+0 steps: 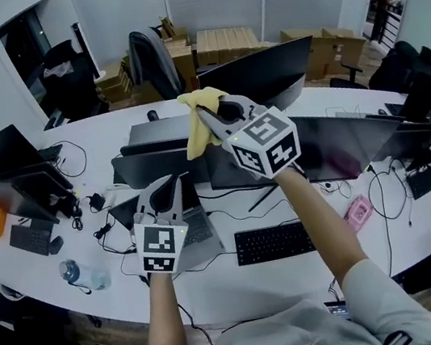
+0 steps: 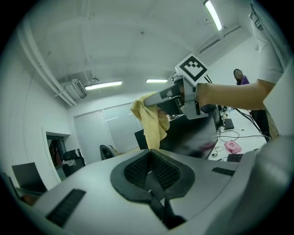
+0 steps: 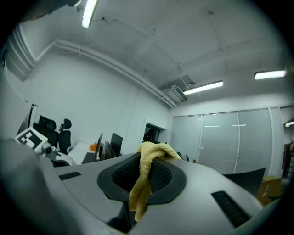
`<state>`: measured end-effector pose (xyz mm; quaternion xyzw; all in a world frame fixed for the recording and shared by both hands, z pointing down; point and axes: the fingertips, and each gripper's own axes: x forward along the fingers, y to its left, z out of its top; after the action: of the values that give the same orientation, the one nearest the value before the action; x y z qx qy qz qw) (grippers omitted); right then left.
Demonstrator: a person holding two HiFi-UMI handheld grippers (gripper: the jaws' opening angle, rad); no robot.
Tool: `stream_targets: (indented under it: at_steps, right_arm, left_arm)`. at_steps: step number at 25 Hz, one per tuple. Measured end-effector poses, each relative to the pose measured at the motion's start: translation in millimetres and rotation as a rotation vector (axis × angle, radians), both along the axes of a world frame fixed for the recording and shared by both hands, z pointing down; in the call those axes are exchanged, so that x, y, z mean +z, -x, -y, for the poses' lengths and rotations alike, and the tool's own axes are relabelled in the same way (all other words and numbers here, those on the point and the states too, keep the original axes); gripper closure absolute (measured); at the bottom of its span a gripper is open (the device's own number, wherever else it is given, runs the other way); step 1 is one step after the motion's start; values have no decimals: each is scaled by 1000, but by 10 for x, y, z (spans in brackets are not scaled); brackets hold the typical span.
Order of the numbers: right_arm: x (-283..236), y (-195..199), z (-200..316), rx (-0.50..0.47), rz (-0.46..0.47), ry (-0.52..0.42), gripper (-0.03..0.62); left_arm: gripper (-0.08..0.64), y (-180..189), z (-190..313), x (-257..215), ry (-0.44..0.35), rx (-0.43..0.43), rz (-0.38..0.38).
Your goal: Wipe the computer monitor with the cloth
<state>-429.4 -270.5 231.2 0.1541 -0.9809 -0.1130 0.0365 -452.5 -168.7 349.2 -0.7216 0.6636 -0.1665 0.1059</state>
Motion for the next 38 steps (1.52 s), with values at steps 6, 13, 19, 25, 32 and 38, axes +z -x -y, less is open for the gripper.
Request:
stream_targets:
  at_steps: [6,13,19,25,32,38]
  right_arm:
    - [400,314,402,156,-281,-175,535]
    - [583,89,586,222,-417,-249,537]
    - [597,-383,745,269,-424,-226,537]
    - [575,-966,929,323,-408,-207,537]
    - [574,-1607,1138,339,-395,-207,537]
    - [557,-2047,1255,339,-375,-218,537]
  left_arm:
    - [540,159,112,24,-9,24,-12]
    - [540,95,303,127,-10,56,-36]
    - [540,-225,506,101,-16,113,-37]
    - [540,-680,693,56,-9,167,-30]
    - [540,-1272,926,-59,-24,200,-21]
    - [540,-1643,1087,-57,-22,197,-35]
